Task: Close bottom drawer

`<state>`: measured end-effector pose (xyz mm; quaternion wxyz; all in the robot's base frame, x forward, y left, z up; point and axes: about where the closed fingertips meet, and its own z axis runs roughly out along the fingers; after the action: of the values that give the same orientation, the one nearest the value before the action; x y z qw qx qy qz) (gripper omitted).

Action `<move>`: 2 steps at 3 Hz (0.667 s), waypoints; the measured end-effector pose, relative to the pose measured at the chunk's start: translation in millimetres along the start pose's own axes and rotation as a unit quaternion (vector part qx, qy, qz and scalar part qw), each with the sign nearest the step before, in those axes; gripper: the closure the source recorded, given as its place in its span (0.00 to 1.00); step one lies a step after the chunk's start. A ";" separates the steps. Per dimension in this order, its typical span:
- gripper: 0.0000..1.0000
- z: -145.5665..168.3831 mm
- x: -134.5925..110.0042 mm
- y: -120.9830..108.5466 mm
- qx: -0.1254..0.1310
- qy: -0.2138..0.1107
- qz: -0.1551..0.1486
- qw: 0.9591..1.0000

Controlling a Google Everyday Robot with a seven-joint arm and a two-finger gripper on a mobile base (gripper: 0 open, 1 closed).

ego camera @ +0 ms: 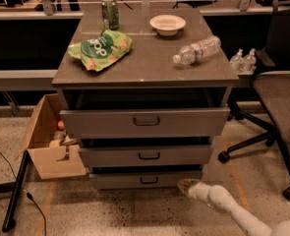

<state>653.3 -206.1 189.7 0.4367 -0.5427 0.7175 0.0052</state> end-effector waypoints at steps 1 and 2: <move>1.00 -52.9 -12.0 9.6 -0.029 -0.022 0.011 0.999; 1.00 -109.1 -25.8 14.7 -0.045 -0.024 0.027 0.998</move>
Offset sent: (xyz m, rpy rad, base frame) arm -0.1357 -0.0379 0.1379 0.1113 0.1355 0.0511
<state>574.8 -232.6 266.7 0.4285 -0.5416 0.7206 0.0618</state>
